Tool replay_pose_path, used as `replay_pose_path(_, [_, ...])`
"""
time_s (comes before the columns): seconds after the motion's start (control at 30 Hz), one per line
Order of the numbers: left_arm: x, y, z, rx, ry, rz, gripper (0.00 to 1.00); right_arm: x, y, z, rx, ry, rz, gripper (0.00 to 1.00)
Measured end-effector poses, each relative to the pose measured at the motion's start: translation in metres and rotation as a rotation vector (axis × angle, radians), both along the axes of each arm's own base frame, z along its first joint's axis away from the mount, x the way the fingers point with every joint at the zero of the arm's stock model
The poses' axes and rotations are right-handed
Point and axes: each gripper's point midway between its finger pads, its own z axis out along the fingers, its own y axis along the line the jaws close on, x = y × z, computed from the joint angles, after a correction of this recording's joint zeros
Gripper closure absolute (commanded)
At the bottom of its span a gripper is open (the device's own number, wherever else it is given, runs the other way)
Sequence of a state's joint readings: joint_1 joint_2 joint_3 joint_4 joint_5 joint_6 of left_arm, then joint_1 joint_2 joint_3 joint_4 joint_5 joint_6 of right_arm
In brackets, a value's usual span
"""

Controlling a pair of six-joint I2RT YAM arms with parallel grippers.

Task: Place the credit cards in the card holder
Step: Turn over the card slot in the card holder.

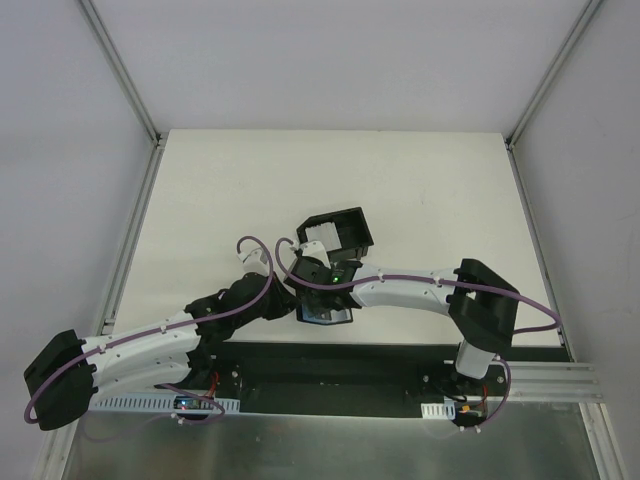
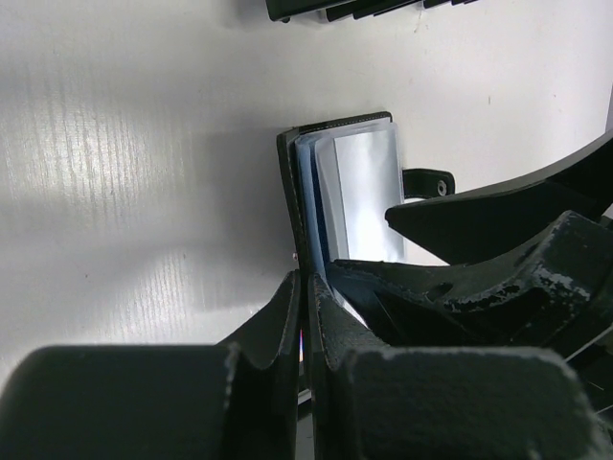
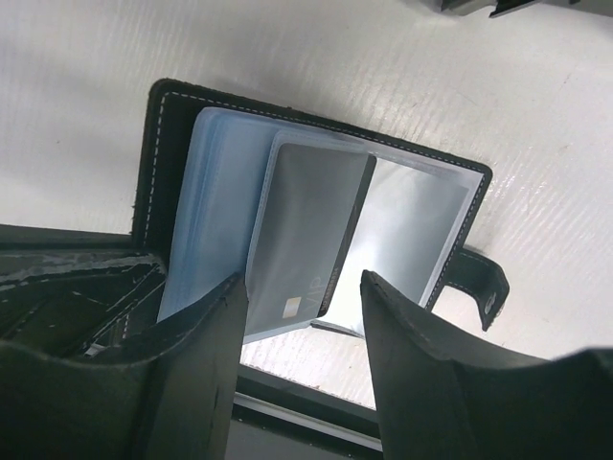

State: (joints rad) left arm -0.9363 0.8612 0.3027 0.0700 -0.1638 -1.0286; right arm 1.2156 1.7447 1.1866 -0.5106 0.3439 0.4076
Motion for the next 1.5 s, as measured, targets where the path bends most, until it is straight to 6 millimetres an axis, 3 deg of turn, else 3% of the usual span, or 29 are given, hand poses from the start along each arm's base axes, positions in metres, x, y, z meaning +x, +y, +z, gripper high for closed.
replay_pose_path(0.77, [-0.001, 0.001, -0.003, 0.003, 0.007, 0.004, 1.0, 0.008, -0.033, 0.02, -0.053, -0.074, -0.049, 0.49])
replay_pose_path(1.17, [-0.006, 0.008, -0.019, 0.023, 0.042, 0.019, 1.0, 0.001, -0.093, 0.003, -0.111, -0.051, -0.139, 0.48])
replay_pose_path(1.3, [-0.007, 0.01, -0.025, 0.036, 0.056, 0.025, 1.0, 0.001, -0.085, 0.016, -0.033, -0.056, -0.132, 0.51])
replay_pose_path(1.5, [-0.007, 0.012, -0.03, 0.051, 0.065, 0.036, 1.0, 0.002, -0.043, 0.025, 0.141, -0.021, -0.077, 0.59])
